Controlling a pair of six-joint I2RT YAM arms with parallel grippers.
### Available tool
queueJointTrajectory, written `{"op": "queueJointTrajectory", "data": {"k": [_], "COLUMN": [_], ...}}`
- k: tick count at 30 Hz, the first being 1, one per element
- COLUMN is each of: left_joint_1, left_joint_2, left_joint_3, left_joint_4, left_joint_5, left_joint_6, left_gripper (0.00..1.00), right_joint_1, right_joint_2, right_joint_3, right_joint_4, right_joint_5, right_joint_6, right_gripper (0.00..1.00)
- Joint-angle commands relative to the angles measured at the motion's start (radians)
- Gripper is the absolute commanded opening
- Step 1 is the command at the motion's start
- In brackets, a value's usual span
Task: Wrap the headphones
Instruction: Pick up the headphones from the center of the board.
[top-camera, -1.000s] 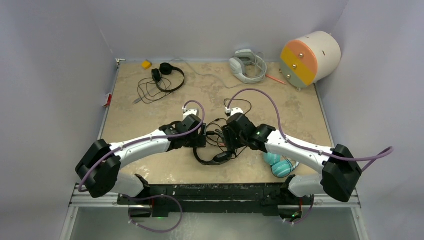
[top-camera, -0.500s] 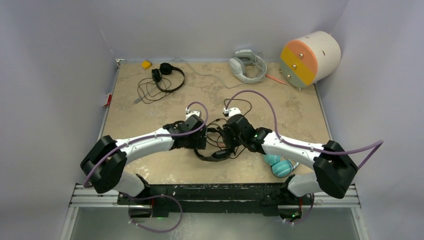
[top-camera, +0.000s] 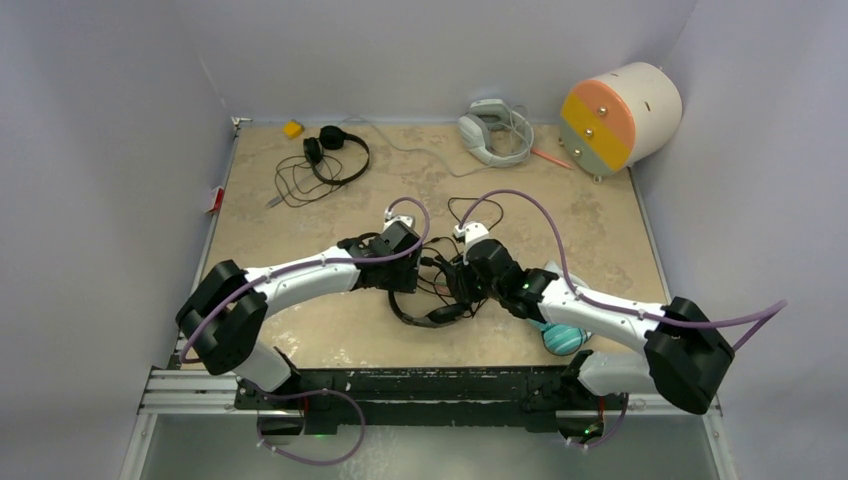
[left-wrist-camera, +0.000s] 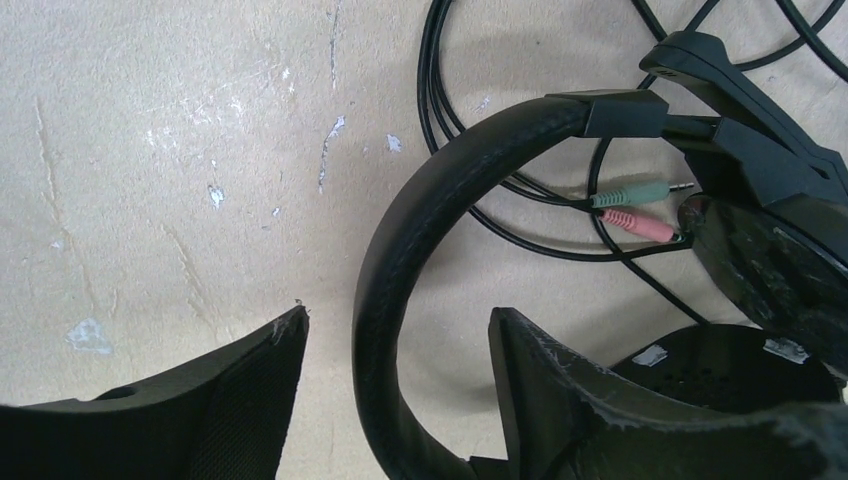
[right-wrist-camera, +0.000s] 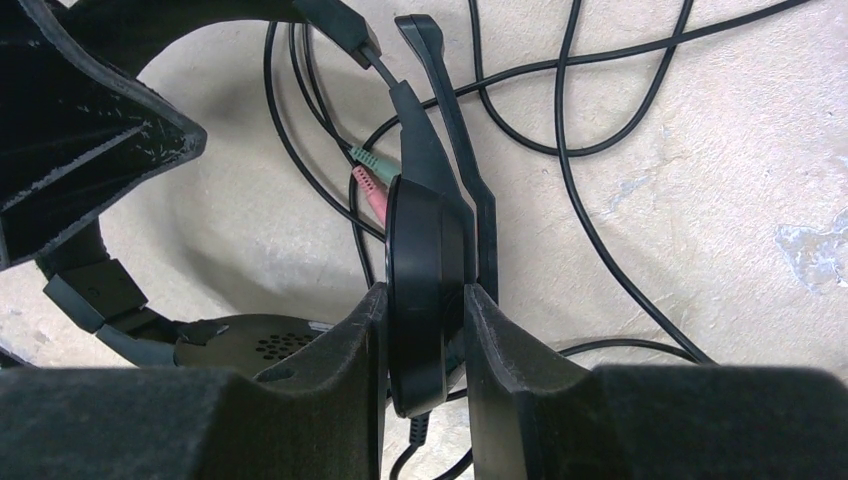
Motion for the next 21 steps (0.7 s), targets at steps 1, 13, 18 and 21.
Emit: {"op": "queueJointTrajectory", "data": {"k": [1,13,18,21], "left_joint_1": [-0.005,-0.005,-0.004,-0.005], "left_joint_2": [-0.004,0.094,0.13,0.123], "left_joint_3": [0.043,0.08,0.082,0.098], "left_joint_4": [-0.006,-0.039,-0.052,-0.105], "left_joint_5": [0.003,-0.047,-0.074,-0.139], "left_joint_6": [0.043,0.05,0.04,0.011], "left_gripper": [0.61,0.41,0.24,0.0], "right_joint_1": [0.004,0.003,0.004,0.003], "right_joint_2": [-0.028,-0.047,-0.101,-0.133], "right_joint_3": [-0.006,-0.015,-0.037,-0.043], "right_joint_4": [0.032,0.065,0.092,0.086], "right_joint_5": [-0.036,-0.062,-0.077,-0.076], "right_joint_6": [-0.03,-0.037,-0.037,-0.037], "right_gripper": [0.23,0.23,0.23,0.25]}}
